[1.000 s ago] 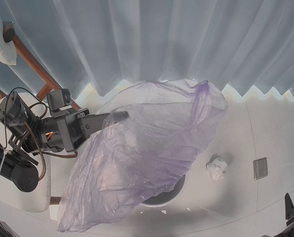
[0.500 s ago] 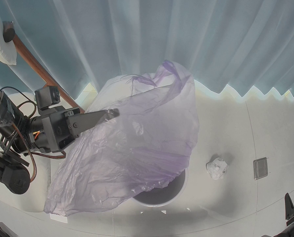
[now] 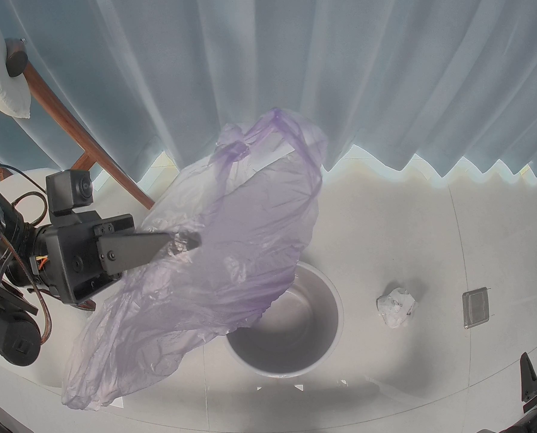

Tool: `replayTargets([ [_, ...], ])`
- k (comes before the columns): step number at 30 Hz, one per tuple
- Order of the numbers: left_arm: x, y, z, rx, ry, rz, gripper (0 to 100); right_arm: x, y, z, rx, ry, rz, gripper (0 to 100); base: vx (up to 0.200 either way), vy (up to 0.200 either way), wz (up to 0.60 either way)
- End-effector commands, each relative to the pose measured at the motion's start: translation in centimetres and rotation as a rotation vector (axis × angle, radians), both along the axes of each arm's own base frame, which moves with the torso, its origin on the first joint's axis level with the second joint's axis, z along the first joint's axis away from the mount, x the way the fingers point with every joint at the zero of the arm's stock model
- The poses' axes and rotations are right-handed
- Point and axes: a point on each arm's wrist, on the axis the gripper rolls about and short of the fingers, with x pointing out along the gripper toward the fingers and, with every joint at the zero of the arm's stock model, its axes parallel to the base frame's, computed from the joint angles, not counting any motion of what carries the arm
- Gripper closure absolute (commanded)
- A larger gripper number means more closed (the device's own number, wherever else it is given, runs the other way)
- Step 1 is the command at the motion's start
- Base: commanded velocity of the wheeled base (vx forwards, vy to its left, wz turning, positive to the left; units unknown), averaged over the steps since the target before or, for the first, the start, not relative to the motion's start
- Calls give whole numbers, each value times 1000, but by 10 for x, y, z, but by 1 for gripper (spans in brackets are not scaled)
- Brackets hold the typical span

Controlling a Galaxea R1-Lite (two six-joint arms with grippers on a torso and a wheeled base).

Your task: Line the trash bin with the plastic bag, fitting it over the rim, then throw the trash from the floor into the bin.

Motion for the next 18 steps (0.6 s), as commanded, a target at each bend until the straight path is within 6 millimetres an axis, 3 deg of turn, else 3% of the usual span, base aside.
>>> replayTargets([
  [1, -3, -2, -2, 2, 5, -12, 100, 0, 0, -5, 0, 1, 0, 0, 0, 0, 0],
  [18, -25, -17, -14, 24, 54, -114, 100, 0, 0, -5, 0, 1, 0, 0, 0, 0, 0],
])
